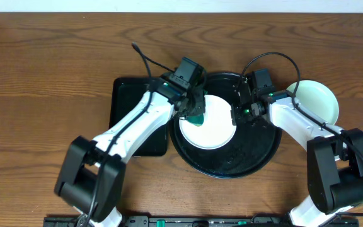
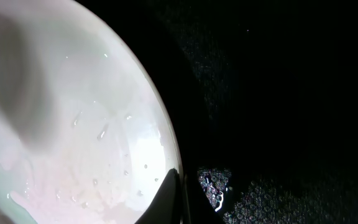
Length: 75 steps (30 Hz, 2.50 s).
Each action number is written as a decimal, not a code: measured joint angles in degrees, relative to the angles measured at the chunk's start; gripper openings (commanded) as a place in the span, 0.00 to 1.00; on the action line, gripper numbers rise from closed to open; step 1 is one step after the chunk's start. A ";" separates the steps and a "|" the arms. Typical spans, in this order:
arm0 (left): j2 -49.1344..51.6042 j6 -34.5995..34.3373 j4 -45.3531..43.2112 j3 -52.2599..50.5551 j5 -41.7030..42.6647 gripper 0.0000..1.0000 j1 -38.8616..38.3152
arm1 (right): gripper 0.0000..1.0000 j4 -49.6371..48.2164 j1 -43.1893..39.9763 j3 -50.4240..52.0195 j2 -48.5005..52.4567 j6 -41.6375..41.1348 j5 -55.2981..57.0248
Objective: Clean dirty plates on tray and stack at the side
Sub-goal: 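Keep scrubbing the white plate surface in circles with the sponge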
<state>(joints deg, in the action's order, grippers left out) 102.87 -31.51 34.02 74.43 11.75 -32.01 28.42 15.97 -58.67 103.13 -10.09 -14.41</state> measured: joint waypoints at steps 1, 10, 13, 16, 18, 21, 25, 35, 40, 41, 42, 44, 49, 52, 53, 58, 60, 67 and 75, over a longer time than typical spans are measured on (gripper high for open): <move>0.70 0.00 0.02 -0.02 -0.50 0.08 -0.09 | 0.01 0.00 0.02 -0.02 0.00 0.00 0.00; 8.31 0.04 -0.31 -0.02 -4.31 0.08 -0.26 | 0.01 -0.04 0.02 -0.02 0.00 0.00 -0.04; 9.27 0.02 -0.94 0.00 -4.57 0.08 -0.42 | 0.01 -0.04 0.02 -0.02 0.00 0.00 -0.07; 9.77 0.02 -1.07 0.07 -4.52 0.08 -0.46 | 0.01 -0.04 0.00 -0.02 0.00 0.00 -0.09; 10.19 0.00 -1.11 0.28 -4.15 0.08 -0.57 | 0.01 -0.04 0.00 -0.02 0.00 -0.02 -0.09; 10.27 0.00 -1.27 0.31 -3.43 0.08 -0.74 | 0.01 -0.07 0.02 0.00 0.00 0.00 -0.09; 10.29 0.00 -1.64 0.31 -2.40 0.08 -0.79 | 0.01 -0.07 0.00 -0.02 0.00 0.00 -0.09; 10.51 0.00 -2.23 0.31 -2.08 0.08 -1.64 | 0.01 -0.15 0.00 0.00 0.00 0.00 -0.07; 10.95 0.00 -2.54 0.48 -2.97 0.08 -2.43 | 0.01 -0.33 -0.02 -0.02 0.00 0.00 0.00; 10.97 0.00 -2.54 0.50 -3.02 0.08 -2.49 | 0.01 -0.35 -0.04 -0.02 0.00 0.00 0.02; 11.04 0.00 -2.56 0.55 -3.17 0.08 -2.64 | 0.01 -0.37 -0.02 -0.02 0.00 0.00 0.04; 11.15 0.00 -2.62 0.66 -3.43 0.08 -3.02 | 0.01 -0.37 -0.04 -0.02 0.00 0.00 0.09; 11.34 -0.09 -3.67 0.70 -2.89 0.08 -4.02 | 0.01 -0.35 -0.04 -0.02 0.00 0.00 0.15; 11.67 -0.20 -4.55 0.74 -0.81 0.08 -4.44 | 0.01 -0.35 -0.07 -0.02 0.00 0.00 0.39; 11.76 -0.20 -4.72 0.76 -0.04 0.08 -4.48 | 0.01 -0.35 -0.09 0.00 0.00 0.00 0.61; 12.22 -0.22 -6.25 0.76 4.39 0.08 -4.66 | 0.01 -0.37 -0.17 -0.02 0.00 0.00 0.92; 12.39 -0.22 -6.84 0.76 6.19 0.08 -4.70 | 0.01 -0.37 -0.17 -0.02 0.00 0.00 0.94; 13.00 -0.24 -8.15 0.76 11.39 0.07 -4.96 | 0.01 -0.39 -0.17 0.00 0.00 0.00 0.94; 12.61 0.04 -7.76 0.74 14.49 0.07 -5.38 | 0.01 -0.42 -0.17 0.00 0.00 0.00 0.92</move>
<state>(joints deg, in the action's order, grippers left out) 115.48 -31.46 26.26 75.18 26.24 -37.39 28.01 15.79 -58.67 103.13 -10.09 -13.50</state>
